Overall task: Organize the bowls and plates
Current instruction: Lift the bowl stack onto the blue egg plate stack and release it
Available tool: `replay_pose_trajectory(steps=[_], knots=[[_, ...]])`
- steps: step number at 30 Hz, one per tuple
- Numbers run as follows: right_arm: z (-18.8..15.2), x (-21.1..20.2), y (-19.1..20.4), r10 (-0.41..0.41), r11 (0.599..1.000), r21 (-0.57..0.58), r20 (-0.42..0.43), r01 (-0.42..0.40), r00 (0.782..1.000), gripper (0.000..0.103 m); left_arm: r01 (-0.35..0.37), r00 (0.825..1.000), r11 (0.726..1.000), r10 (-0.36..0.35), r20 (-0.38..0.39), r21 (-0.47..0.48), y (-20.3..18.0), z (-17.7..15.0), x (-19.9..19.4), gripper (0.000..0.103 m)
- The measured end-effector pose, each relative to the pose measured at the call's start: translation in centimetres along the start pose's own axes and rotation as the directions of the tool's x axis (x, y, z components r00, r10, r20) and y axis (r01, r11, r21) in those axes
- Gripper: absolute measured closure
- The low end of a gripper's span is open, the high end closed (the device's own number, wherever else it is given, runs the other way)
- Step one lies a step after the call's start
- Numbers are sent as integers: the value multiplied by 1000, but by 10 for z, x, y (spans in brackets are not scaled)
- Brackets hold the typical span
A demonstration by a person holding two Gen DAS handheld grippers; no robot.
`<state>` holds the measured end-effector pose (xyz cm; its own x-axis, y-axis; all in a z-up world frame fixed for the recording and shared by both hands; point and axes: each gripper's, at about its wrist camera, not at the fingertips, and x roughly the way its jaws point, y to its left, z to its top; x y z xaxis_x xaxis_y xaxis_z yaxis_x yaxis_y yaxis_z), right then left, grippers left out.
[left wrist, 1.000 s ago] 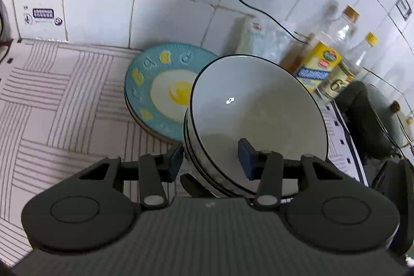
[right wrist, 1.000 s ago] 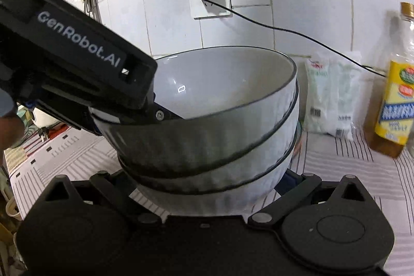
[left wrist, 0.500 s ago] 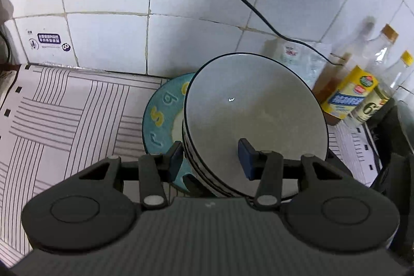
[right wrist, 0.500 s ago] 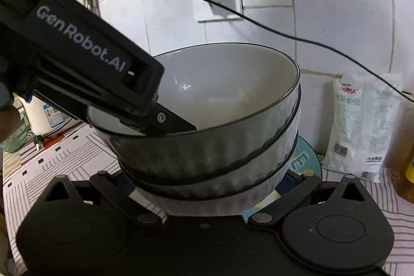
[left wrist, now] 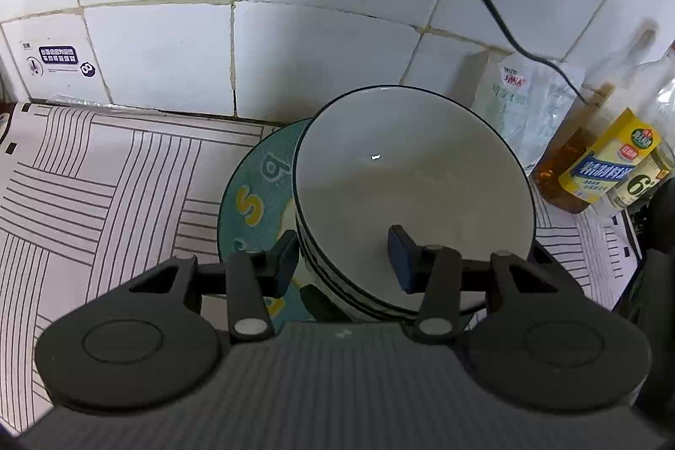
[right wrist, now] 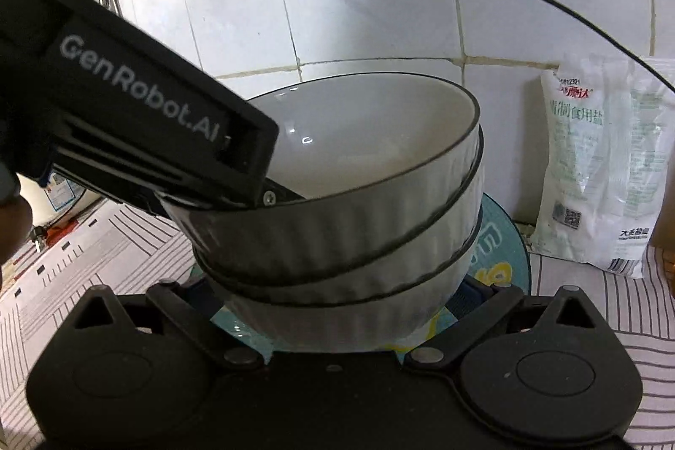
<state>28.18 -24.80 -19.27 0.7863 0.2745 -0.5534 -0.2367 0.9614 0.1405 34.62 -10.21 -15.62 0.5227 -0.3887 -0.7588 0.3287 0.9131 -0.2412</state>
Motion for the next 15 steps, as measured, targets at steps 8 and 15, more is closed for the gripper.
replay_pose_trajectory(steps=[8,15], knots=[[3,17,5,-4,998,-62,-27,2,1000,0,-60,998,997,60,16,42,-3,-2,6,59],[7,29,9,1,998,-69,-56,-4,998,0,-90,995,995,88,36,54,-7,-3,6,59]])
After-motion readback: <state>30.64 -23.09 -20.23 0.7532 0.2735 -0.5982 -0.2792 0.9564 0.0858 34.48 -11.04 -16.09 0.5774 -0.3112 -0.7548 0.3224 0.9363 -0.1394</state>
